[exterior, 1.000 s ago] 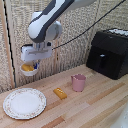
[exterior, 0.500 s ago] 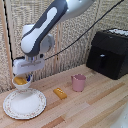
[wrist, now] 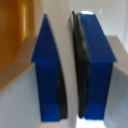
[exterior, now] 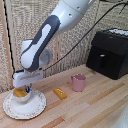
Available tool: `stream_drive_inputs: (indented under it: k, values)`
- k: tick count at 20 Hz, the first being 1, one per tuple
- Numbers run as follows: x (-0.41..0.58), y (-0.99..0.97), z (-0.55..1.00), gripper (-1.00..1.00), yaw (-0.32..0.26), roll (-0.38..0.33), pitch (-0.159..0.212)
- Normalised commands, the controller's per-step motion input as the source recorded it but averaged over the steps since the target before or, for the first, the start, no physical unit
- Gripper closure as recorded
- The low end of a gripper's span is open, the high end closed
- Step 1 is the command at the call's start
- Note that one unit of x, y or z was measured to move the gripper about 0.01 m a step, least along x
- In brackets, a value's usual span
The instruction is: Kindly move the gripper close to the hot dog bowl. Grip the bowl lightly with the gripper, taking care not to crush the hot dogs. Elevate the bowl a little, ensuring it remains flat to stop hot dogs from tumbling. Transport the gripper and bowl to the white plate, then lower it down cautiously. Relinquish the gripper, letting the bowl rest on the plate.
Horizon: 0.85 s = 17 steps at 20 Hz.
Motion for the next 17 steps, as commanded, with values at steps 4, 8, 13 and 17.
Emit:
stream_drive_inputs:
  k: [4,8,13,17]
  values:
    - [-0.003,0.0,-0.27,1.0,0.091,-0.047,-0.014]
    - [0.004,-0.02,0.08,-1.0,0.061,0.012,0.0]
    - [0.066,-0.25,0.53,-1.0,0.045,0.054,0.0]
    - [0.148,-0.22,0.7,-1.0,0.055,0.023,0.011]
